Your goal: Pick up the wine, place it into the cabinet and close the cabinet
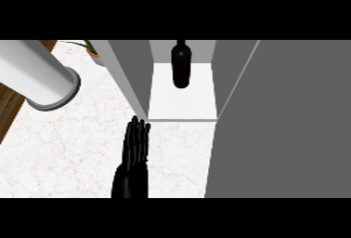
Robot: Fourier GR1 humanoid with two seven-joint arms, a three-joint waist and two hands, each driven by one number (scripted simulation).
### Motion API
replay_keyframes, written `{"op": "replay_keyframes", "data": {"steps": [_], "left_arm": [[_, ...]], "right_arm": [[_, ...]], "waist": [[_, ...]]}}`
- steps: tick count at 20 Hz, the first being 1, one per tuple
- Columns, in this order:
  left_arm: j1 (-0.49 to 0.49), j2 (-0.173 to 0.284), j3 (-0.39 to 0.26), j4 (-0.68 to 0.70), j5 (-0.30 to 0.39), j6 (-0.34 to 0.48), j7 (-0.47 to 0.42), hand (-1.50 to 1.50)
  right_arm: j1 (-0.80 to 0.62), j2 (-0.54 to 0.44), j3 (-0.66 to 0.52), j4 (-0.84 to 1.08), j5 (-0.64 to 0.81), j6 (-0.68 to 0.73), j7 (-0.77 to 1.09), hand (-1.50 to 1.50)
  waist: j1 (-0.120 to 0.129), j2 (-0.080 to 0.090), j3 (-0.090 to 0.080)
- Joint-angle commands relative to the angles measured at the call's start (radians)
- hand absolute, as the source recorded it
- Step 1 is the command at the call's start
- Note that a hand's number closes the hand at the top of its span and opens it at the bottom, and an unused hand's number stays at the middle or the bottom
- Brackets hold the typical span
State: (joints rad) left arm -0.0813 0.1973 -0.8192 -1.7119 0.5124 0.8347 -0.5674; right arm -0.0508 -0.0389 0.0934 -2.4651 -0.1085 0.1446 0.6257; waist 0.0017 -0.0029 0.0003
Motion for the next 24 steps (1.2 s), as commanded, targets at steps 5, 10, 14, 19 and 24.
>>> {"op": "replay_keyframes", "data": {"steps": [5,10,14,19,24], "left_arm": [[0.128,0.201,-0.016,-0.269,-0.013,-0.062,0.075,-1.50],[0.228,0.276,0.046,-0.267,0.033,-0.228,-0.016,-1.50],[0.271,0.354,0.108,-0.348,0.043,-0.239,0.023,-1.50],[0.358,0.403,0.147,-0.402,0.068,-0.269,-0.014,-1.50],[0.406,0.415,0.265,-0.385,0.139,-0.354,-0.069,-1.50]], "right_arm": [[0.055,-0.040,0.002,-0.088,-0.165,0.076,0.076,1.50],[0.057,-0.021,0.070,-0.086,-0.088,0.090,0.069,1.50],[0.124,-0.009,0.101,-0.053,-0.107,0.134,0.005,1.50],[0.243,0.036,0.223,-0.104,-0.178,0.113,0.100,1.50],[0.239,0.028,0.318,-0.161,-0.192,0.106,0.197,1.50]], "waist": [[0.002,-0.001,0.000],[0.001,0.001,-0.001],[0.001,0.000,0.000],[0.001,-0.004,0.000],[0.002,-0.002,-0.002]]}}
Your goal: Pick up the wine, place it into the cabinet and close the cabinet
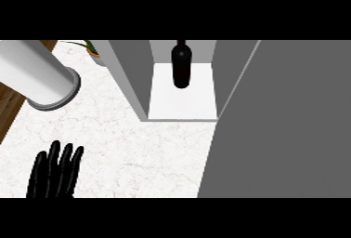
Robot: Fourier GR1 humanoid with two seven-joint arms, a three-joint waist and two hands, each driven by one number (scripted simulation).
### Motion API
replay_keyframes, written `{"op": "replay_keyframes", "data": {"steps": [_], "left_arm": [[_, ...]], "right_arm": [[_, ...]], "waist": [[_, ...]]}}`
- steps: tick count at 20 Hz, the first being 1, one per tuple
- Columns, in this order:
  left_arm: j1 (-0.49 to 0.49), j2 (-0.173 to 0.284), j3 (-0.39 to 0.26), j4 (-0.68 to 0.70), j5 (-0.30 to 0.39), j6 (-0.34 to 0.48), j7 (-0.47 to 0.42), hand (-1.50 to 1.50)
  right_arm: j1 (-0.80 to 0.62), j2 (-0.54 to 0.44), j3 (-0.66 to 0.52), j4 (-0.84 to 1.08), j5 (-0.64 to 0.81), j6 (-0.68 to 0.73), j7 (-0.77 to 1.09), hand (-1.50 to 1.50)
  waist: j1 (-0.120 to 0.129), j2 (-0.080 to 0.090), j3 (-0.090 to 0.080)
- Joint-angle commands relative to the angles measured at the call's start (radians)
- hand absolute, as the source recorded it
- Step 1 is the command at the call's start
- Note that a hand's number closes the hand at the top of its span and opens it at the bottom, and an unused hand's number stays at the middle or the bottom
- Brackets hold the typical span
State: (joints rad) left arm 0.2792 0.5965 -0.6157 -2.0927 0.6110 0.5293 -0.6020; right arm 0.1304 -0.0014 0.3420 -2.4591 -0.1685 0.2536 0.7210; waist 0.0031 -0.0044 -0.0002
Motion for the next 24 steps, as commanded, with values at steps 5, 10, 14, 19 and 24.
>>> {"op": "replay_keyframes", "data": {"steps": [5,10,14,19,24], "left_arm": [[0.042,0.058,0.193,-0.015,0.121,-0.088,0.013,-1.50],[0.093,0.134,0.344,0.005,0.217,-0.202,0.040,-1.50],[0.144,0.130,0.402,0.052,0.229,-0.303,-0.005,-1.50],[0.182,0.187,0.463,0.001,0.274,-0.342,0.055,-1.50],[0.148,0.196,0.532,0.069,0.305,-0.406,0.056,-1.50]], "right_arm": [[-0.005,0.001,0.270,-0.170,-0.014,-0.006,0.104,1.50],[-0.036,0.001,0.442,-0.119,0.106,-0.068,0.063,1.50],[-0.070,0.001,0.533,-0.112,0.174,-0.158,0.089,1.50],[-0.148,0.000,0.617,-0.035,0.224,-0.297,0.047,1.50],[-0.217,-0.003,0.621,0.005,0.269,-0.380,0.004,1.50]], "waist": [[-0.005,-0.001,-0.001],[-0.002,-0.003,-0.002],[0.000,-0.003,-0.002],[0.009,-0.005,-0.003],[0.005,-0.004,-0.004]]}}
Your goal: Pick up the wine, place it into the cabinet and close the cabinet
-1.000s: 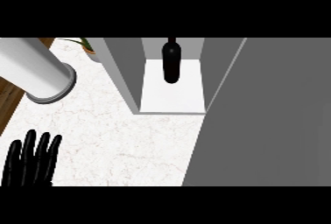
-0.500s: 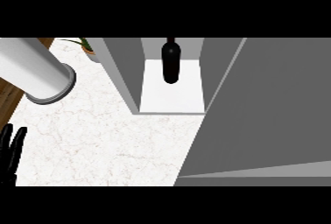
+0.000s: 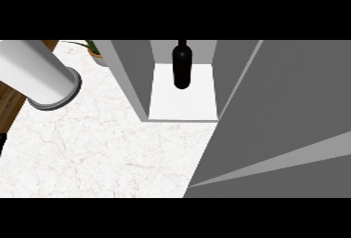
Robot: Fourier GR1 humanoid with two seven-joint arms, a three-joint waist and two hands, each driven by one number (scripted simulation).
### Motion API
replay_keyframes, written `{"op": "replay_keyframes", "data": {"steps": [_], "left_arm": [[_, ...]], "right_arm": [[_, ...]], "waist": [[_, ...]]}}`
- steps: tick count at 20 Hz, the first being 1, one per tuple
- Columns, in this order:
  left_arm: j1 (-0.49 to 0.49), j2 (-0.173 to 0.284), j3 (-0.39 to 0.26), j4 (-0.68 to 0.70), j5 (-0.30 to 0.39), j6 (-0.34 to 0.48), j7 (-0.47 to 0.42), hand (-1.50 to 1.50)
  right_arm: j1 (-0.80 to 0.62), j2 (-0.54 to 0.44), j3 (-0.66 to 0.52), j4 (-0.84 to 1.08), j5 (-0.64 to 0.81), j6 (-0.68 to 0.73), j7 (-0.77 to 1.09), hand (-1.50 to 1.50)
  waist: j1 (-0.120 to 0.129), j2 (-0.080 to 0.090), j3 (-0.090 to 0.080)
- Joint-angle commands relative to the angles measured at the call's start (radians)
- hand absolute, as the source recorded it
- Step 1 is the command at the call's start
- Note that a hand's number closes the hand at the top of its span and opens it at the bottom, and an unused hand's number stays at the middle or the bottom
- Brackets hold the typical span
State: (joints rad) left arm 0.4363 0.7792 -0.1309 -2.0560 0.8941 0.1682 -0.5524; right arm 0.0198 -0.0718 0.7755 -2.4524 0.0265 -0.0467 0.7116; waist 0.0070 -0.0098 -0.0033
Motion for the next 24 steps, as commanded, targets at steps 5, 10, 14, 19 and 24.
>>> {"op": "replay_keyframes", "data": {"steps": [5,10,14,19,24], "left_arm": [[-0.050,0.002,0.025,0.003,0.041,-0.022,0.071,-1.50],[-0.061,-0.010,0.039,-0.011,0.059,-0.047,0.094,-1.50],[-0.098,-0.054,0.008,0.006,0.020,-0.023,0.084,-1.50],[-0.147,-0.042,0.030,0.037,0.059,-0.032,0.136,-1.50],[-0.182,-0.054,0.044,0.061,0.069,-0.032,0.159,-1.50]], "right_arm": [[-0.289,0.069,0.235,0.097,0.139,-0.237,0.031,1.50],[-0.454,0.065,0.190,0.185,0.142,-0.343,0.070,1.50],[-0.550,0.063,0.153,0.224,0.054,-0.373,0.072,1.50],[-0.724,0.064,0.040,0.348,-0.082,-0.433,0.044,1.50],[-0.968,0.069,-0.096,0.582,-0.206,-0.504,-0.020,1.50]], "waist": [[0.002,0.003,-0.001],[0.012,0.006,0.000],[0.014,0.011,0.000],[0.029,0.017,0.000],[0.038,0.018,0.001]]}}
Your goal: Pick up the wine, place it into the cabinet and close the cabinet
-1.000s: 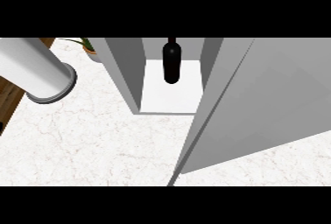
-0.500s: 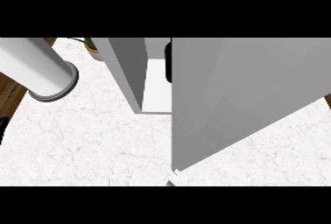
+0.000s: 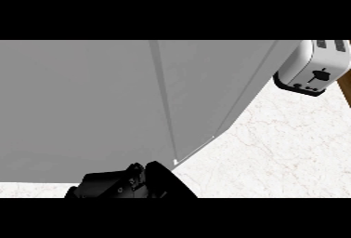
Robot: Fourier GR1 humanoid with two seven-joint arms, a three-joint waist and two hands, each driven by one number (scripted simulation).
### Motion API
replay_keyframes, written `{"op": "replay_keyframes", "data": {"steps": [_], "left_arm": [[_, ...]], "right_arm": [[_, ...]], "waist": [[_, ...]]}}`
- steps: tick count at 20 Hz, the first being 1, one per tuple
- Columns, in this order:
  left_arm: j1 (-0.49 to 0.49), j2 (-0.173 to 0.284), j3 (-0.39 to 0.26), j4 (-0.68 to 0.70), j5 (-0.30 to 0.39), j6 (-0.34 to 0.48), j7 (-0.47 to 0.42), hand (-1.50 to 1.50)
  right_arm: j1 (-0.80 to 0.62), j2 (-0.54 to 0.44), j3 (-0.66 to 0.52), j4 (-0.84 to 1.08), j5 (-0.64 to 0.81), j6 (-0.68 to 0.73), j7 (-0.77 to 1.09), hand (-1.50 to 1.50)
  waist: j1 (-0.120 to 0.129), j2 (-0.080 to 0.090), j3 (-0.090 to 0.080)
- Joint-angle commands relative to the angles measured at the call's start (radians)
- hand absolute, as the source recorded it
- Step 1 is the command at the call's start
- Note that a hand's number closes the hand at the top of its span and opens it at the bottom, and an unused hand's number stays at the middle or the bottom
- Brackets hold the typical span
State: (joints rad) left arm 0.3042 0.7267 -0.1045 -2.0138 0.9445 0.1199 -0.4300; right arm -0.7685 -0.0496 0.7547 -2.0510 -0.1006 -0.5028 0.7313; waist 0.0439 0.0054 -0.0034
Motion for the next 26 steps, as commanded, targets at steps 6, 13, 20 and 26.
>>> {"op": "replay_keyframes", "data": {"steps": [6,13,20,26], "left_arm": [[-0.012,-0.031,0.021,-0.029,-0.037,0.044,0.036,-1.50],[-0.022,-0.038,0.060,0.022,-0.030,-0.022,0.047,-1.50],[-0.067,-0.111,0.017,0.060,-0.115,0.021,0.052,-1.50],[-0.073,-0.102,0.042,0.008,-0.090,0.023,0.102,-1.50]], "right_arm": [[-0.391,0.049,-0.151,0.447,-0.151,-0.023,-0.147,1.50],[-0.465,0.049,-0.254,0.737,-0.081,0.073,-0.286,1.50],[-0.476,0.050,-0.395,0.953,-0.136,0.223,-0.430,1.50],[-0.480,-0.002,-0.447,1.045,-0.132,0.288,-0.513,1.50]], "waist": [[-0.004,-0.003,0.002],[-0.014,-0.001,0.002],[-0.026,0.002,0.003],[-0.021,0.003,0.003]]}}
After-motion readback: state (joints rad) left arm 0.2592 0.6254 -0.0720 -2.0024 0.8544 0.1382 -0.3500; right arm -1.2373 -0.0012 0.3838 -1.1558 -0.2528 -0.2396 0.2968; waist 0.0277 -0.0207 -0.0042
